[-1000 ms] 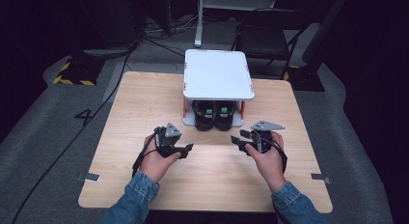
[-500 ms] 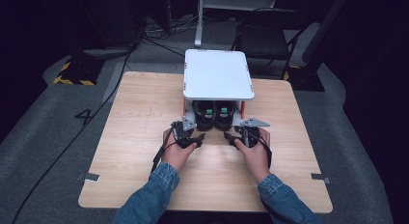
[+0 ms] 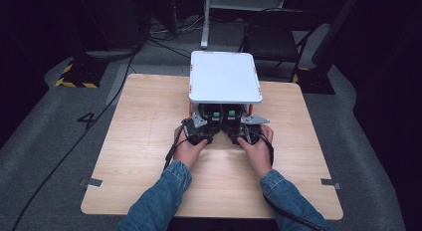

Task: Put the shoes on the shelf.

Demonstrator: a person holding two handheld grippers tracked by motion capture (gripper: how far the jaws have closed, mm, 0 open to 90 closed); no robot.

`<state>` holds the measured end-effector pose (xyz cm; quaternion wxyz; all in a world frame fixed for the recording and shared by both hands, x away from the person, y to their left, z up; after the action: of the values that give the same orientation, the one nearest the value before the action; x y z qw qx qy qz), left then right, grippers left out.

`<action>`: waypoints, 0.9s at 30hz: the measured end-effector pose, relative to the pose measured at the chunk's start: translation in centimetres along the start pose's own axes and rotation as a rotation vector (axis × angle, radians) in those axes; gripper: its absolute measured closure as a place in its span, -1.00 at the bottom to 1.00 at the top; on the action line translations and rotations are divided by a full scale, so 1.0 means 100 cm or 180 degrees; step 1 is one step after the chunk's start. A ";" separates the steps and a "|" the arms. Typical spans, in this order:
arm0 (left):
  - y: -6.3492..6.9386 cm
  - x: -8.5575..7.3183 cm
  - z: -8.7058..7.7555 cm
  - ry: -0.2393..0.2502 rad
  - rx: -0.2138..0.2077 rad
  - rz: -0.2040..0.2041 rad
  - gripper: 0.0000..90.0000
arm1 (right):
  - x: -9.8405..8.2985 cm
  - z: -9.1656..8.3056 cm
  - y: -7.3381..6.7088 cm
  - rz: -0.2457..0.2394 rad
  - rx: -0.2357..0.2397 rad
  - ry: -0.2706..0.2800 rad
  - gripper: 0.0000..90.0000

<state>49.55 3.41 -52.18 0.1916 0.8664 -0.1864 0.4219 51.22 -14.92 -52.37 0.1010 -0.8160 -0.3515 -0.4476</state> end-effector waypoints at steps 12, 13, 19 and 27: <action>-0.017 0.030 0.030 0.0124 -0.0025 -0.0024 -0.03 | 0.012 0.015 0.032 -0.0083 -0.0035 0.0008 -0.15; -0.018 0.033 0.031 0.0156 -0.0055 -0.0032 -0.03 | 0.013 0.017 0.033 -0.0073 -0.0047 -0.0008 -0.15; -0.026 0.038 0.036 0.0227 -0.0008 0.0025 -0.05 | 0.019 0.030 0.036 -0.0070 -0.0120 0.0001 -0.16; -0.025 0.027 0.020 0.0210 0.0066 -0.0092 -0.21 | 0.020 0.020 0.028 -0.0133 -0.0093 0.0006 -0.19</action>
<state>53.63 4.11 -51.63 0.1946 0.8566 -0.1629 0.4493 55.10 -15.01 -51.57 0.0801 -0.8094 -0.3619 -0.4555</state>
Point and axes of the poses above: each handheld gripper's, and its own axes: z roughly forward along the jaws, x roughly out of its top, y roughly to its right, the point moved 5 cm from there along z, roughly forward along the jaws, and after that the axes turned 9 degrees about -z, right-handed, at the moved point
